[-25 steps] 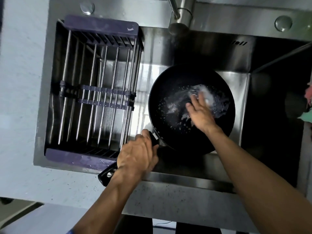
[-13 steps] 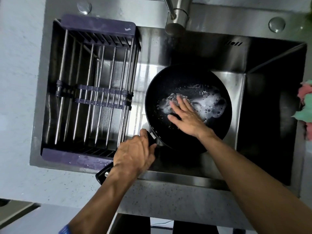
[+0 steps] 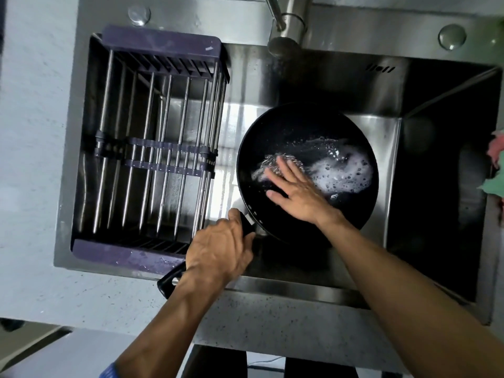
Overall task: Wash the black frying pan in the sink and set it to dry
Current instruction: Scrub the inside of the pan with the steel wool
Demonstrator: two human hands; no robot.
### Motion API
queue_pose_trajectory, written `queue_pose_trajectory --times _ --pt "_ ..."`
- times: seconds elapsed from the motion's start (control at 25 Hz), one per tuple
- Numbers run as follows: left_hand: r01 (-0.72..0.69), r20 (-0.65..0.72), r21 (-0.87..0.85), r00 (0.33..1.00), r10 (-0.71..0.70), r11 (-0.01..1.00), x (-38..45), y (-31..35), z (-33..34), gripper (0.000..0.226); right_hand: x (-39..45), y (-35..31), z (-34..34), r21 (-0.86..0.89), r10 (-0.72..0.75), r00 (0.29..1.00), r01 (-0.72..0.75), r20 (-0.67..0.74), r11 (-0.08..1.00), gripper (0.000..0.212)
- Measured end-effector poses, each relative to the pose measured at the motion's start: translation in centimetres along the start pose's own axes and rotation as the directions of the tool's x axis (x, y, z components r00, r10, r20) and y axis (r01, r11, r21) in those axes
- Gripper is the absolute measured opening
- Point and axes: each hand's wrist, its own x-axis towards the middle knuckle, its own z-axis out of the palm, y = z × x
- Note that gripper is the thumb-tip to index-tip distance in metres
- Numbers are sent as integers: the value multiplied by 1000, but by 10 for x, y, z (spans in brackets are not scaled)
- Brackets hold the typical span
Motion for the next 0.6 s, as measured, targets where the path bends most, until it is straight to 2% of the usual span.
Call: queue_pose_trajectory --times 0.08,0.12,0.2,0.24,0.28,0.36,0.4,0.44,0.48,0.52,0.56,0.6 --pt "6 -16 -2 1000 -6 1000 -1 1 1 61 4 7 -8 121 292 950 -279 -108 953 64" --pt "3 -24 -8 1000 -4 1000 0 0 2 61 3 4 -7 100 327 939 -317 -111 943 65" --pt "-1 -20 -11 1000 1 1000 2 -1 4 61 -2 -8 4 -35 82 996 -83 -36 996 65" --pt "3 -21 -14 1000 -3 1000 2 -1 5 62 -4 -6 0 -63 -19 1000 20 4 998 64" --pt "4 -22 -24 1000 -4 1000 1 0 4 62 -9 3 -6 -58 14 1000 -13 6 998 64" --pt "-3 -22 -42 1000 2 999 1 0 3 62 -28 25 -12 -76 257 966 -256 9 964 67" --pt "-2 -22 -41 1000 2 999 2 -1 3 60 -43 21 -9 -107 300 951 -291 78 951 69" --pt "-6 -25 -34 1000 5 999 3 -2 4 59 -52 9 3 -94 259 949 -245 178 965 71" --pt "-6 -31 -24 1000 5 1000 2 -1 4 59 -54 -11 15 1 125 956 -130 265 991 70" --pt "0 -43 -14 999 0 1000 2 0 3 59 -42 -25 16 111 -22 968 -6 249 994 68" --pt "2 -45 -12 999 -2 1000 1 1 4 60 -23 -28 6 151 -110 976 82 187 985 66" --pt "1 -40 -14 999 -2 1000 2 2 5 62 -6 -20 -8 117 -93 989 79 115 990 65"
